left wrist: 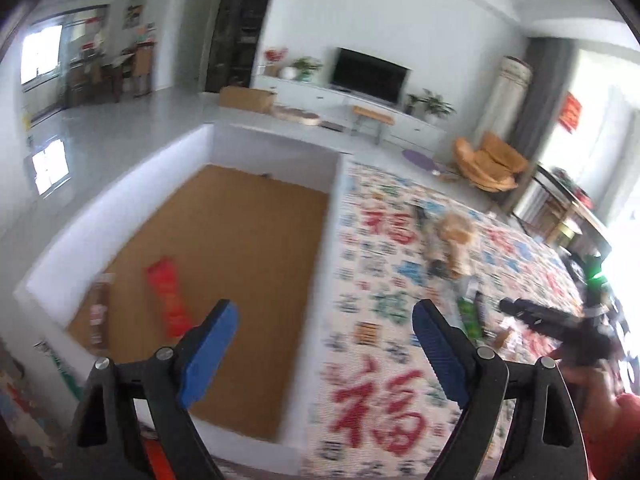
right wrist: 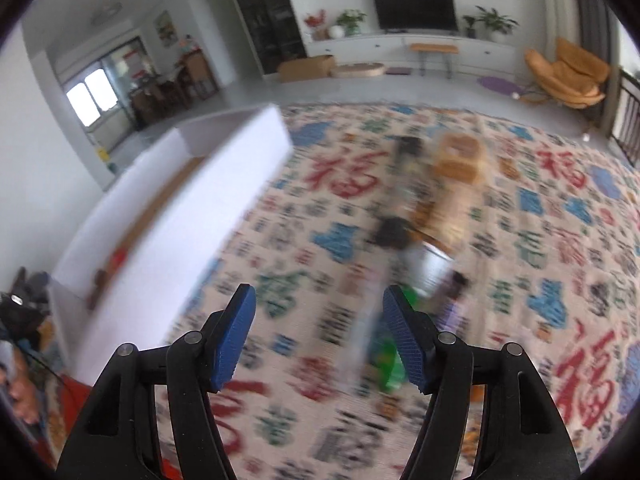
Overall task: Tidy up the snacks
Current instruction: 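Bring both open tools back over the snack cluster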
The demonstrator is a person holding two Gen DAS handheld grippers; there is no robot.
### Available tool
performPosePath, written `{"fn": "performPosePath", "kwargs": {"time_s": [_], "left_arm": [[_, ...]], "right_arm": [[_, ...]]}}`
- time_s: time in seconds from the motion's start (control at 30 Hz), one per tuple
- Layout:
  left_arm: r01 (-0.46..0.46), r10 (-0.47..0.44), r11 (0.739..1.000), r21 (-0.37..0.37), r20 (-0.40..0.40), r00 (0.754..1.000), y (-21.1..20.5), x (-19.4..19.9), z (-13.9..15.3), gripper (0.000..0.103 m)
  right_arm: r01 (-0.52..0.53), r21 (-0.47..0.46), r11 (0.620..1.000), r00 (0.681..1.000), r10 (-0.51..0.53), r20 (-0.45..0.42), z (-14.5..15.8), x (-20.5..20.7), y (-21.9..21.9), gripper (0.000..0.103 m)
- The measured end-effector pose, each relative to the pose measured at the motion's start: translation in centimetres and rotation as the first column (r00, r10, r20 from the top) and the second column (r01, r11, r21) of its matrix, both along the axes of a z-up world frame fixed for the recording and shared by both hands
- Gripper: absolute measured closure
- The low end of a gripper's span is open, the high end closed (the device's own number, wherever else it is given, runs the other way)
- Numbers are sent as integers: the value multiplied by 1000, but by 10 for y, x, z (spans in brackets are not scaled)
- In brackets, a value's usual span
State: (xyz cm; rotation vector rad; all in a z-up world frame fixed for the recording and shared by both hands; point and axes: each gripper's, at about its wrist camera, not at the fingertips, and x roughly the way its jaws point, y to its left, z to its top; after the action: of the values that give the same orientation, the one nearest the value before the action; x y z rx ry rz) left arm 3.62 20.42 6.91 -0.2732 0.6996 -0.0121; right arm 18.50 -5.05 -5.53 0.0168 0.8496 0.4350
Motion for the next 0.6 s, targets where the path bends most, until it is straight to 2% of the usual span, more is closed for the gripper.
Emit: {"fn": "performPosePath", "kwargs": {"time_s": [0.1,0.17,0.23,0.33,0.4,0.47,0.57,0.6], "left_arm": [[149,-149,989,1,-9,989,-52,9,-4,2],[229,-228,973,3,-74,971,-87,23,-23,2],[280,-277,960,-1,-155,948,-116,42,-54,2],[295,-274,954,54,-243,931,-147,65,-99,2],[279,-242,953,121,-258,935,-152,81,-117,2],[262,-218,952,155,-252,943,-153,96,-127,2],[243,-205,959,147,-234,950,-148,116,-132,2],[243,-206,959,147,-229,951,-149,123,-134,2]], "right_arm": [[129,-89,988,991,-130,-7,-28,-16,-81,33],[191,-141,971,981,-191,12,-39,-27,-122,34],[248,-182,952,969,-248,22,-52,-31,-154,34],[329,-192,924,941,-337,-9,-65,-23,-190,34],[382,-184,906,921,-390,-13,-74,-16,-206,34],[427,-183,885,901,-434,5,-78,-9,-219,32],[466,-180,867,883,-468,32,-83,3,-229,23],[469,-165,868,882,-471,31,-83,4,-233,23]]}}
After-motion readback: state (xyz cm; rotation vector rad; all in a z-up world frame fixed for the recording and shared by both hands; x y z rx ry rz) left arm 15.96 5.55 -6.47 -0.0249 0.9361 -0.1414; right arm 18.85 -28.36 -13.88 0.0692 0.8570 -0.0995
